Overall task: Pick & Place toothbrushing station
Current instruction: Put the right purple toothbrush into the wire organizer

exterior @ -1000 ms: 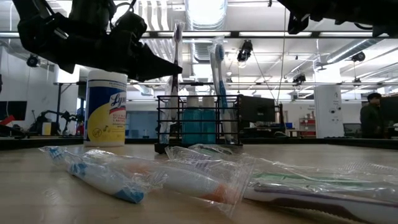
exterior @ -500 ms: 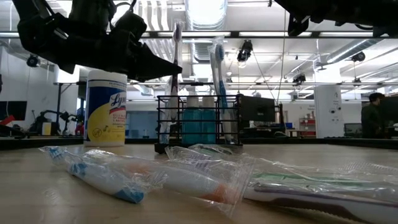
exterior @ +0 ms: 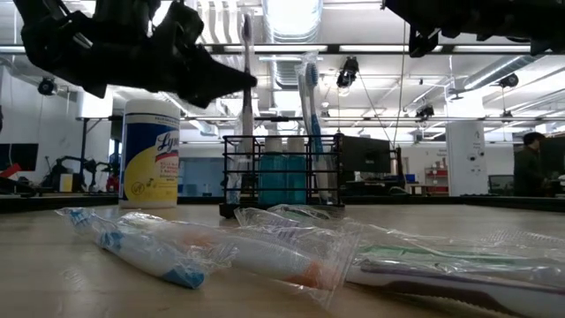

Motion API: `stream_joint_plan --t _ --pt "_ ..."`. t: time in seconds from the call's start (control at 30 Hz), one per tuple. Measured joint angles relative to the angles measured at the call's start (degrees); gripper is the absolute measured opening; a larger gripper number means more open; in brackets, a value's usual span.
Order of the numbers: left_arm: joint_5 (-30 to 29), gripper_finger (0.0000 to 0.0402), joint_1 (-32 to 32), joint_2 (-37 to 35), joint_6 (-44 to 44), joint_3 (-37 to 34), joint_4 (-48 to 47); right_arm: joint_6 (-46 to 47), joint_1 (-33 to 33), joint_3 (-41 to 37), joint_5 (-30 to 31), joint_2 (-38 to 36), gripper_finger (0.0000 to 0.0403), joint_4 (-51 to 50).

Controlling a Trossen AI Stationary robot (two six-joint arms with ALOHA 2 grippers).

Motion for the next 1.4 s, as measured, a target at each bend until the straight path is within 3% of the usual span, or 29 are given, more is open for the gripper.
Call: stream_joint_plan --t 0.3,1.4 --pt "1.2 0.0025 0.0 -3.8 -0.6 0.0 -2.6 -0.2 0.0 0.0 0.0 0.0 0.0008 0.0" --pt "0.7 0.0026 0.2 3.4 -0.6 -0.1 -2.2 -1.1 0.0 0.0 0.0 0.0 0.0008 -0.2"
